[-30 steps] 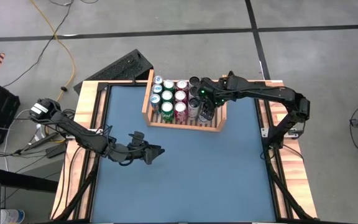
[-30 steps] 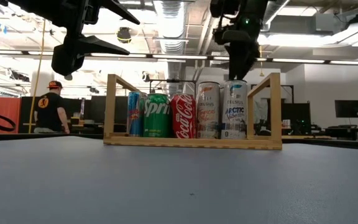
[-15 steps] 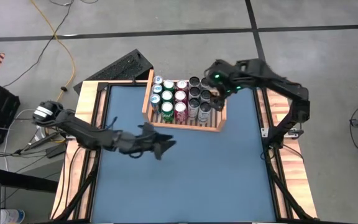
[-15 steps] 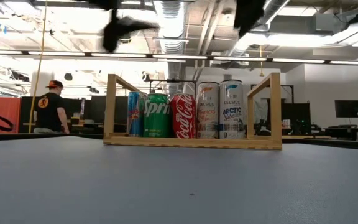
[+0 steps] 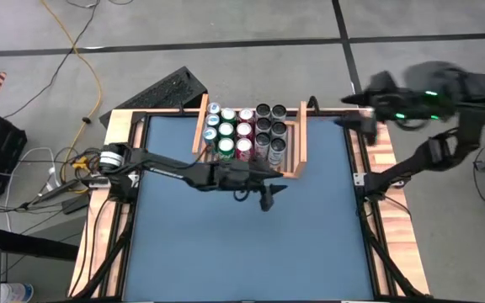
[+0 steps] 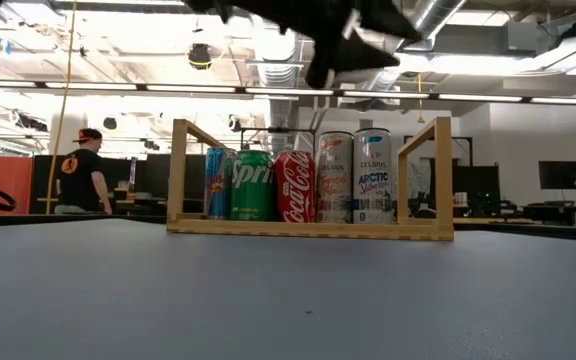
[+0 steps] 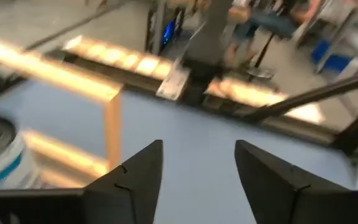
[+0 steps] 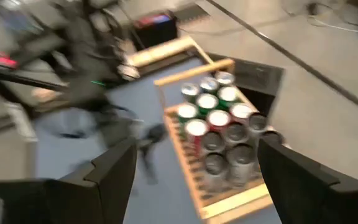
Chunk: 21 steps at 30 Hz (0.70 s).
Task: Place canned beverage on shelf
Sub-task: Put the light blue soda can on the shelf
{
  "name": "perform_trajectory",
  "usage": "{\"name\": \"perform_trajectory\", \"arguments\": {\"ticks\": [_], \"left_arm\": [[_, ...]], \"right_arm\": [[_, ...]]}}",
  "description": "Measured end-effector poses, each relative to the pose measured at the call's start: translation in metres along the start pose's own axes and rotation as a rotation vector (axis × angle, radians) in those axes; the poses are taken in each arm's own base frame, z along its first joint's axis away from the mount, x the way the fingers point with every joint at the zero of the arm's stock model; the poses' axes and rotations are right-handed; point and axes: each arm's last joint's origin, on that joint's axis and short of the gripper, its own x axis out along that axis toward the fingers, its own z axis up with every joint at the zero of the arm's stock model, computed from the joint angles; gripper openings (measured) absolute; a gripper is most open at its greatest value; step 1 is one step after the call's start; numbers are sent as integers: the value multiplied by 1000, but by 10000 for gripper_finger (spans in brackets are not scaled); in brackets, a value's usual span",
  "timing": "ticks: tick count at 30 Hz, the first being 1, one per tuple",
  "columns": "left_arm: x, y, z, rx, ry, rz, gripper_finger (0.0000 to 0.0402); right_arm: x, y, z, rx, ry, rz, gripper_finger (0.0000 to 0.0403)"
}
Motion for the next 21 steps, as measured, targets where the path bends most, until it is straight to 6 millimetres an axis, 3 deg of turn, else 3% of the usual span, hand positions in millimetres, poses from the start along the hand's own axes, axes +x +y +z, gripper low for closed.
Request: {"name": "perform_trajectory", "arguments": {"ticks": [5,9,21], "left_arm": [[10,22,-11,-3,155,95,113],[10,27,1,38,221,123,18],[23,46,-1,236,265,144,0]], "right_arm": [[-43,-7,-16,39,-80,115,294],[-60,-15,-23,38,-133,101,262],[-64,-19,-24,16,-164,41,133]]}}
